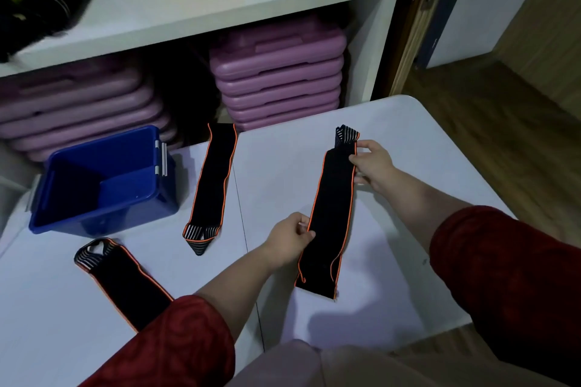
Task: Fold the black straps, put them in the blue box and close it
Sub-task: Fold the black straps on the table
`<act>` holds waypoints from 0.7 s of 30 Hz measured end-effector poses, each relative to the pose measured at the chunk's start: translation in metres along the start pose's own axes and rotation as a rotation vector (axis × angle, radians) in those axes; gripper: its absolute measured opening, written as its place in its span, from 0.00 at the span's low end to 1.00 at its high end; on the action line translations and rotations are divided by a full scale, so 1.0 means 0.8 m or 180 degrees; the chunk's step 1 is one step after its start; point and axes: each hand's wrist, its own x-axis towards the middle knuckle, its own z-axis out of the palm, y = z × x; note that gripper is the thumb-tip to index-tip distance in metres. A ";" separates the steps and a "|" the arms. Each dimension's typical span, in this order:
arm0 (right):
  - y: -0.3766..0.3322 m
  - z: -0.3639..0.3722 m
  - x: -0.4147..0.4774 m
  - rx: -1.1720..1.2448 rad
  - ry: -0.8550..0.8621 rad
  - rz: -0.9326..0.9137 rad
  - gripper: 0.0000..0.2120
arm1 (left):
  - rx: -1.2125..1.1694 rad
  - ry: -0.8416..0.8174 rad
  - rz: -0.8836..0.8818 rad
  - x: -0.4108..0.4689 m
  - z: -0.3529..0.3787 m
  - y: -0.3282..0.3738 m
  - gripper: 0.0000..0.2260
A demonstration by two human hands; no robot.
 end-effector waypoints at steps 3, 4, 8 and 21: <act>0.017 0.000 0.005 -0.0094 0.0018 0.0089 0.17 | 0.0333 0.0009 0.0098 -0.001 0.004 -0.012 0.08; 0.022 0.000 0.008 -0.0134 0.0044 0.0111 0.17 | 0.0399 0.0001 0.0115 -0.002 0.006 -0.016 0.10; 0.036 -0.002 0.021 -0.0264 0.0037 0.0120 0.19 | 0.0546 -0.0171 0.0091 0.002 0.007 -0.029 0.18; 0.058 -0.024 0.038 -0.1896 0.0270 -0.0499 0.34 | 0.1684 -0.0575 0.0904 0.012 0.002 -0.046 0.15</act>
